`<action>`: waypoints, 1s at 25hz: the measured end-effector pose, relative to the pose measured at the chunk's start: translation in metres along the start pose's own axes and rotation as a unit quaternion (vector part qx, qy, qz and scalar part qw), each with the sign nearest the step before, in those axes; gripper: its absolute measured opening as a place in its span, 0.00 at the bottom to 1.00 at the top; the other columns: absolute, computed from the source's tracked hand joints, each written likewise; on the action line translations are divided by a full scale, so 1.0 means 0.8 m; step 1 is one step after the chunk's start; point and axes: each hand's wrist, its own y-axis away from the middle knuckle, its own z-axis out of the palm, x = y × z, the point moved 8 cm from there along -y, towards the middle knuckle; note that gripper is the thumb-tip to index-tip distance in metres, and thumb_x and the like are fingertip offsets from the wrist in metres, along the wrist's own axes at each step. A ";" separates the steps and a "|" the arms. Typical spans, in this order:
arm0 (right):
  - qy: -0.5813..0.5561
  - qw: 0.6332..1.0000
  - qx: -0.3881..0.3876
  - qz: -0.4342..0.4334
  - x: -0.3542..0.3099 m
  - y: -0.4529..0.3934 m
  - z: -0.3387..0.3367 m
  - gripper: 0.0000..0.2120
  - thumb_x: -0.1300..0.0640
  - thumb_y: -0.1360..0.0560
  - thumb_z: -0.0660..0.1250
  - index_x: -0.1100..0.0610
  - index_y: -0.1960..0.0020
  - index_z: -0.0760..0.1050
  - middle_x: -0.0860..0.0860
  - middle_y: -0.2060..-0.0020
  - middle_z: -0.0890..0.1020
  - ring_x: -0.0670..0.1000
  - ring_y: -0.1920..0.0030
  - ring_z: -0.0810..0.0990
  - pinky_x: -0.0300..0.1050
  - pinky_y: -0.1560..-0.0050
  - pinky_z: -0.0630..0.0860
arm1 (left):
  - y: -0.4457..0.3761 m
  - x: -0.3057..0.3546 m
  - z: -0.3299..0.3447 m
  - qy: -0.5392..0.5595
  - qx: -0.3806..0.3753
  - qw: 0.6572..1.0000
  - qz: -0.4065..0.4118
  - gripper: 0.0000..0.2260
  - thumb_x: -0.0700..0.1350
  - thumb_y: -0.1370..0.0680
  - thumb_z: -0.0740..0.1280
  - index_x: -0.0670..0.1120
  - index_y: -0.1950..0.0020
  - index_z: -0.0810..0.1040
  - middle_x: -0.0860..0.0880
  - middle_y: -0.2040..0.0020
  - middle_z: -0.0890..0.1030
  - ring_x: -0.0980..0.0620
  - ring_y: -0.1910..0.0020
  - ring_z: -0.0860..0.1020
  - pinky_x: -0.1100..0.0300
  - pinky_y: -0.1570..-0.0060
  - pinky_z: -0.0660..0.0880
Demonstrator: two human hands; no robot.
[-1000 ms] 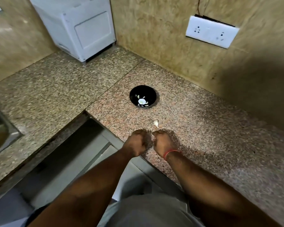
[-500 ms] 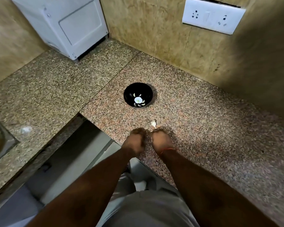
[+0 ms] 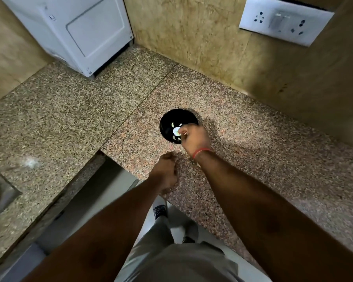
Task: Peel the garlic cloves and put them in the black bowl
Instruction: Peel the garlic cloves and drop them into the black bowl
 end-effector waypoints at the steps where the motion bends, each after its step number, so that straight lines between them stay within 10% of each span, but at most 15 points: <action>1: 0.007 1.000 -0.008 0.010 -0.001 -0.011 0.004 0.12 0.61 0.26 0.73 0.47 0.46 0.85 0.51 0.49 0.87 0.54 0.51 0.85 0.45 0.46 0.82 | -0.003 -0.003 -0.002 -0.002 -0.002 1.000 0.004 0.28 0.44 0.23 0.69 0.44 0.24 0.68 0.43 0.27 0.70 0.44 0.30 0.71 0.60 0.36 0.72; 10: -0.053 0.992 0.115 0.014 0.062 0.038 -0.003 0.10 0.63 0.28 0.70 0.53 0.51 0.86 0.52 0.56 0.88 0.53 0.59 0.85 0.50 0.56 0.84 | -0.015 0.011 -0.012 -0.012 0.054 0.996 0.076 0.22 0.42 0.24 0.67 0.42 0.29 0.74 0.42 0.32 0.74 0.43 0.30 0.68 0.50 0.34 0.73; 16: 0.038 0.996 -0.024 0.077 0.126 0.102 0.042 0.16 0.57 0.27 0.71 0.48 0.40 0.83 0.50 0.44 0.82 0.56 0.43 0.79 0.46 0.47 0.77 | -0.008 0.056 0.003 0.039 0.073 0.989 0.124 0.10 0.40 0.23 0.69 0.39 0.43 0.79 0.39 0.44 0.78 0.39 0.45 0.77 0.50 0.46 0.75; 25: -0.130 0.985 -0.096 0.066 0.127 0.130 0.057 0.11 0.56 0.27 0.76 0.50 0.45 0.86 0.48 0.60 0.83 0.49 0.59 0.81 0.44 0.56 0.78 | -0.009 0.038 0.046 0.308 0.058 0.950 0.001 0.12 0.40 0.26 0.77 0.44 0.42 0.85 0.46 0.51 0.86 0.50 0.54 0.82 0.58 0.51 0.79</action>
